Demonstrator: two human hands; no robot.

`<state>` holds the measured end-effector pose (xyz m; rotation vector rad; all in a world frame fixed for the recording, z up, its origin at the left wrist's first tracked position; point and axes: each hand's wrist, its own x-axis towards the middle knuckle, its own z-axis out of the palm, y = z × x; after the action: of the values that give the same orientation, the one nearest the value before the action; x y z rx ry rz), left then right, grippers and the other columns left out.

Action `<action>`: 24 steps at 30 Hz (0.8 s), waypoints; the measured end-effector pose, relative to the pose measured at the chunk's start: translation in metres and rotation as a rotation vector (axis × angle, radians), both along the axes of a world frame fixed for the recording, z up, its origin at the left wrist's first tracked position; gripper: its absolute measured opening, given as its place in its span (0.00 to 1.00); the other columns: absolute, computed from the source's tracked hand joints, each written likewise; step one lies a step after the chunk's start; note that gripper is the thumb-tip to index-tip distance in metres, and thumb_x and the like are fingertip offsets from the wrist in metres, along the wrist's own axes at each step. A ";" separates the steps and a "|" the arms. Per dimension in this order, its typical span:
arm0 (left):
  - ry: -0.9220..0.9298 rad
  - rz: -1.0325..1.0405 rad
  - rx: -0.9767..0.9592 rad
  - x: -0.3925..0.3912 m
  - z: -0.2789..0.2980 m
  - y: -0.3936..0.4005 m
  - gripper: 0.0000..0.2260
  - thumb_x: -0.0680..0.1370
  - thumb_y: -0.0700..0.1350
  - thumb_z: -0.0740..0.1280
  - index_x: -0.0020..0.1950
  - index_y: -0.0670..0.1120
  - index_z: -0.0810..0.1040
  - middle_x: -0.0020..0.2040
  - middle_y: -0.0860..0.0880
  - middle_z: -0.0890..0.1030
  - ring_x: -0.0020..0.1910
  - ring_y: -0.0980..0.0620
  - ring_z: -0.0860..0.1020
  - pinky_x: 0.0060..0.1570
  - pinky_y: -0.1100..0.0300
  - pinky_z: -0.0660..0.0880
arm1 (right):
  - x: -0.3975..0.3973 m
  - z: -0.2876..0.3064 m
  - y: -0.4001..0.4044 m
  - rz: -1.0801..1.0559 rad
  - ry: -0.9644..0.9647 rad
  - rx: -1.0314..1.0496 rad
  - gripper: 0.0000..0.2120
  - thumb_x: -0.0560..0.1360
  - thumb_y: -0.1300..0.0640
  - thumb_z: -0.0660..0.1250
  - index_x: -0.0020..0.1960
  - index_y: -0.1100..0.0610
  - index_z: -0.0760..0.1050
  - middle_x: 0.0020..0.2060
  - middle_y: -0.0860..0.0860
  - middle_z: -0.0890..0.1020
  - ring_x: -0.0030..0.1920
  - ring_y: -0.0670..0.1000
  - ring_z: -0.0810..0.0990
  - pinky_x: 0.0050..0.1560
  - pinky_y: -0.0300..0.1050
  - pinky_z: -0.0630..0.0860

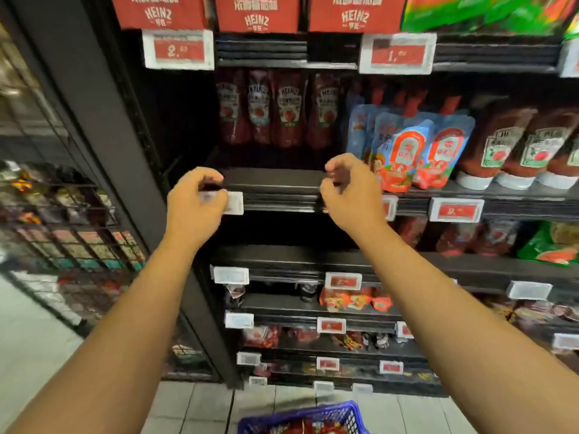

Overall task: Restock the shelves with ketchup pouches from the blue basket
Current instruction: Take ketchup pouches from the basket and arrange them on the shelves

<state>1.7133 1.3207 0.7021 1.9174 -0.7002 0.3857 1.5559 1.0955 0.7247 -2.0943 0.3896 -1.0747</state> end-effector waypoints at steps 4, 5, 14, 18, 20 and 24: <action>-0.093 0.113 0.078 -0.056 -0.063 0.042 0.10 0.74 0.42 0.68 0.55 0.50 0.79 0.54 0.56 0.80 0.53 0.62 0.76 0.58 0.74 0.67 | -0.061 -0.073 0.009 0.050 -0.014 0.014 0.10 0.73 0.58 0.65 0.49 0.44 0.71 0.44 0.47 0.77 0.40 0.47 0.76 0.40 0.35 0.73; -0.047 0.113 0.122 -0.069 -0.086 0.053 0.11 0.74 0.42 0.67 0.56 0.49 0.79 0.54 0.55 0.79 0.52 0.61 0.75 0.58 0.75 0.66 | -0.077 -0.099 0.010 0.069 0.064 0.044 0.09 0.73 0.58 0.66 0.48 0.45 0.72 0.44 0.48 0.77 0.40 0.48 0.76 0.40 0.37 0.74; 0.955 0.151 0.529 -0.192 -0.301 0.114 0.05 0.77 0.32 0.70 0.49 0.40 0.79 0.48 0.47 0.81 0.47 0.48 0.78 0.44 0.63 0.73 | -0.201 -0.308 0.025 0.072 1.028 0.422 0.09 0.74 0.59 0.74 0.52 0.60 0.78 0.47 0.54 0.83 0.51 0.58 0.82 0.56 0.49 0.77; 1.033 0.064 0.929 -0.230 -0.375 0.124 0.07 0.77 0.40 0.70 0.54 0.40 0.81 0.54 0.43 0.83 0.53 0.42 0.80 0.54 0.50 0.78 | -0.228 -0.373 0.048 0.024 1.167 0.536 0.08 0.72 0.56 0.75 0.42 0.49 0.75 0.45 0.50 0.82 0.47 0.53 0.80 0.53 0.43 0.76; 1.103 0.032 1.008 -0.250 -0.408 0.126 0.08 0.77 0.43 0.69 0.54 0.42 0.80 0.52 0.43 0.83 0.53 0.40 0.80 0.52 0.50 0.78 | -0.235 -0.408 0.060 0.039 1.265 0.508 0.04 0.74 0.53 0.73 0.43 0.51 0.79 0.47 0.52 0.82 0.52 0.57 0.81 0.51 0.44 0.74; 1.220 -0.033 1.057 -0.282 -0.487 0.131 0.11 0.76 0.45 0.68 0.57 0.46 0.79 0.52 0.46 0.81 0.54 0.42 0.80 0.45 0.57 0.72 | -0.244 -0.498 0.081 0.101 1.489 0.485 0.12 0.75 0.50 0.65 0.53 0.56 0.81 0.54 0.59 0.81 0.55 0.62 0.80 0.49 0.47 0.73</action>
<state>1.4312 1.4520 0.2150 2.5286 -0.0324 -1.3570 1.3122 1.1763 0.2264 -2.0250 1.0565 0.7759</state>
